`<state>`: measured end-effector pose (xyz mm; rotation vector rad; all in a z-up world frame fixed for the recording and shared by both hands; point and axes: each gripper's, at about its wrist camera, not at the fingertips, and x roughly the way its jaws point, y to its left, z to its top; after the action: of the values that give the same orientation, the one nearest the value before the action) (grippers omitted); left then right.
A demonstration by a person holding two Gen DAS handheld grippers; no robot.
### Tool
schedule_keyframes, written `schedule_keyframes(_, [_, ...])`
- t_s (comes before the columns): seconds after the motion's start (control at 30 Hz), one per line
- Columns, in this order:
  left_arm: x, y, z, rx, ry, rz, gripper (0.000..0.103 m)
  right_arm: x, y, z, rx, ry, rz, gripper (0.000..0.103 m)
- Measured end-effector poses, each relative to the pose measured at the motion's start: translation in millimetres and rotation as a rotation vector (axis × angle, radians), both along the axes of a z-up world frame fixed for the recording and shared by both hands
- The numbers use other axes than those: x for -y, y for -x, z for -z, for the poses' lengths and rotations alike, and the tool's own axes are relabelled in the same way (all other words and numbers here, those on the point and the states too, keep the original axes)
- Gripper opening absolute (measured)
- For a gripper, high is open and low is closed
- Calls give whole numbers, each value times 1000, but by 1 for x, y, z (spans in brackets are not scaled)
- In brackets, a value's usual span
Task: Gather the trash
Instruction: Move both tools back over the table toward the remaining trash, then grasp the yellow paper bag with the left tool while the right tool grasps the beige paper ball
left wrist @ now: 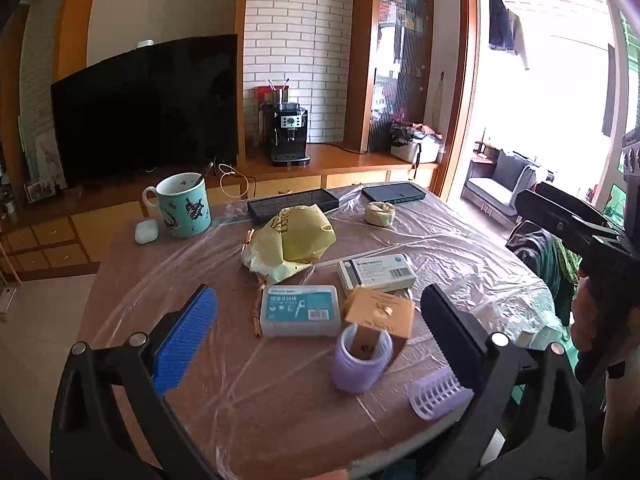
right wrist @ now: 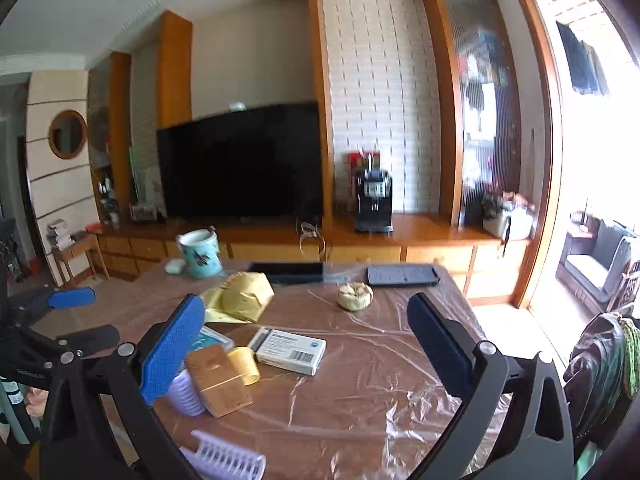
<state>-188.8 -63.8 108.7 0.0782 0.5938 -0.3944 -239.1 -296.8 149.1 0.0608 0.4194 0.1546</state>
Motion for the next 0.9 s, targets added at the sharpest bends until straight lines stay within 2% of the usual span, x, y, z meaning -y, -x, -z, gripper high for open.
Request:
schedule_keyframes(0.13, [20,-54,10,-69,-95,43,102,15,-72,22,-172,-55,49,99])
schedule_keyframes(0.3, [47,-113,29,-139,-190,57,102,19,-143,59,-310,-44,111,99])
schedule_keyframes(0.4, [55,-142,42,-175,-223,45,102,24,-174,80,-386,-62,130,99])
schedule_keyframes(0.5, [58,-161,53,-231,-218,43,102,27,-199,100,-448,-82,145,99])
schedule_keyframes(0.67, [65,-177,66,-272,-221,65,102,19,-219,110,-461,-41,156,99])
schedule_keyframes(0.8, [73,-186,78,-273,-287,74,102,8,-233,113,-456,8,142,99])
schedule_keyframes(0.9, [73,-192,84,-285,-307,69,102,1,-240,116,-463,28,132,92])
